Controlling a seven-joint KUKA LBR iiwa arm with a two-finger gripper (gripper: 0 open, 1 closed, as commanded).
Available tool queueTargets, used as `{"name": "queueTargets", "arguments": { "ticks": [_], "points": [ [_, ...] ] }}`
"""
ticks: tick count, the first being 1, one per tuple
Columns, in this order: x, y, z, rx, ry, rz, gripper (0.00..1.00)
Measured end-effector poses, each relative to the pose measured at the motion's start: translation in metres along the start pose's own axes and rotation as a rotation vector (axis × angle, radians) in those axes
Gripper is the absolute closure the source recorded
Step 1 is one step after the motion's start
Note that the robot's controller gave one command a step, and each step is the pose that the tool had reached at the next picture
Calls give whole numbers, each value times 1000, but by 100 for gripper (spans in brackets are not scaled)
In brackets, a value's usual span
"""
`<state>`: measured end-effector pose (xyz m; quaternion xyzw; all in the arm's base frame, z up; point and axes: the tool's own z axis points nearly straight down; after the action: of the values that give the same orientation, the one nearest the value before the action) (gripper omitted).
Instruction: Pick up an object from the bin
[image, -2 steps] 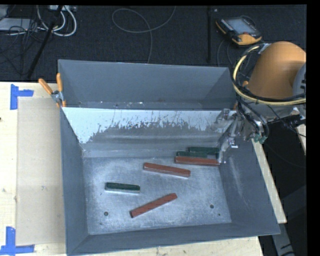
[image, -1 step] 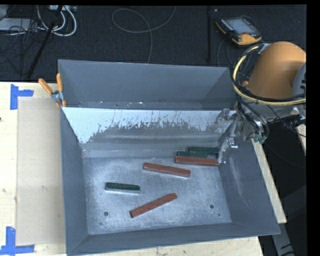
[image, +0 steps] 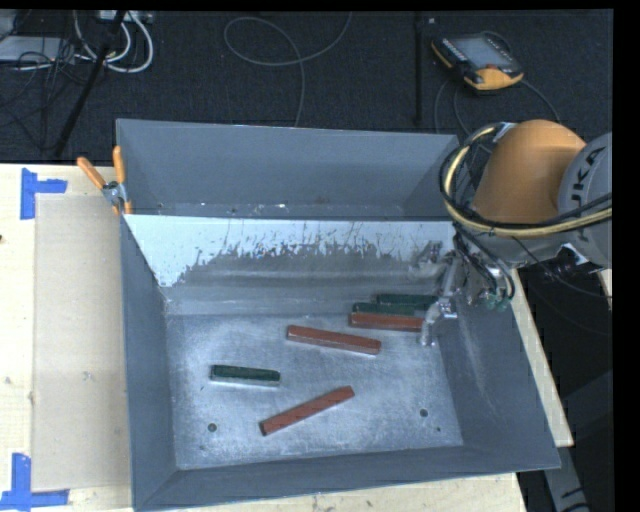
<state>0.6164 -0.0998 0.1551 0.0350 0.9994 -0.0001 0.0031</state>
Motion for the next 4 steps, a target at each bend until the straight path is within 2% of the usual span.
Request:
{"name": "queueTargets", "arguments": {
  "ticks": [1, 2, 3, 4],
  "points": [
    [-10, 12, 71, 2, -31, 61, 100],
    [-10, 12, 71, 3, -31, 61, 100],
    [4, 12, -60, 0, 3, 78, 100],
    [4, 12, -59, 0, 4, 78, 100]
  ]
}}
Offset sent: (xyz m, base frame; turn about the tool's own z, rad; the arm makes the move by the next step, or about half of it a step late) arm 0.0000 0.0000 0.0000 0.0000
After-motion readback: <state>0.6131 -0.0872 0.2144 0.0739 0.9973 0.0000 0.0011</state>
